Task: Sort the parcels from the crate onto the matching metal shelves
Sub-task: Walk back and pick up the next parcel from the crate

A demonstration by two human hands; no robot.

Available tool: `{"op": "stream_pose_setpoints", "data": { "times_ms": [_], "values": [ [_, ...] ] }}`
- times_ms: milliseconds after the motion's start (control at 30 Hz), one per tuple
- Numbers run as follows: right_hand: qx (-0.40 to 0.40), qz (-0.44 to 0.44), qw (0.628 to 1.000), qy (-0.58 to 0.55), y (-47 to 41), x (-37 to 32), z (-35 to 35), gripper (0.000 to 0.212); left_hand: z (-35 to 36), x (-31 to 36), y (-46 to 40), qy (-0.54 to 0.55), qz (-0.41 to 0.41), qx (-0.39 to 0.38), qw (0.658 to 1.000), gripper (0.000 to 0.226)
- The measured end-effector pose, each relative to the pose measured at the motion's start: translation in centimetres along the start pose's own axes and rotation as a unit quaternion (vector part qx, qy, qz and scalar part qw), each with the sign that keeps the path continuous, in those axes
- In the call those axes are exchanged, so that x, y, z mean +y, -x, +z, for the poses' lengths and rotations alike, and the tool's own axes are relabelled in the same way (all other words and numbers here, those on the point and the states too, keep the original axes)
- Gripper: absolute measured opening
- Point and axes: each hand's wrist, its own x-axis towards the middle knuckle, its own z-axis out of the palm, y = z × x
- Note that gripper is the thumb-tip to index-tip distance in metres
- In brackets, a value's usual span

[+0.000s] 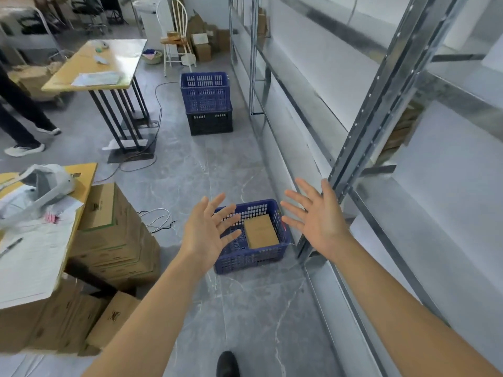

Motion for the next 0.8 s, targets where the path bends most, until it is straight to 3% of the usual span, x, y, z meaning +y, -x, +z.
{"op": "stream_pose_setpoints", "data": {
  "times_ms": [333,800],
  "values": [
    [0.013,0.021,1.0,-0.007,-10.3,-0.9,2.8,0.064,-0.7,4.3,-10.0,-0.028,-0.028,-0.008,0.999,0.052],
    [-0.017,0.072,0.997,0.027,-29.8,-5.1,-1.4,0.066,3.3,6.2,-27.0,-0.046,-0.04,0.044,0.997,0.052]
  ]
}}
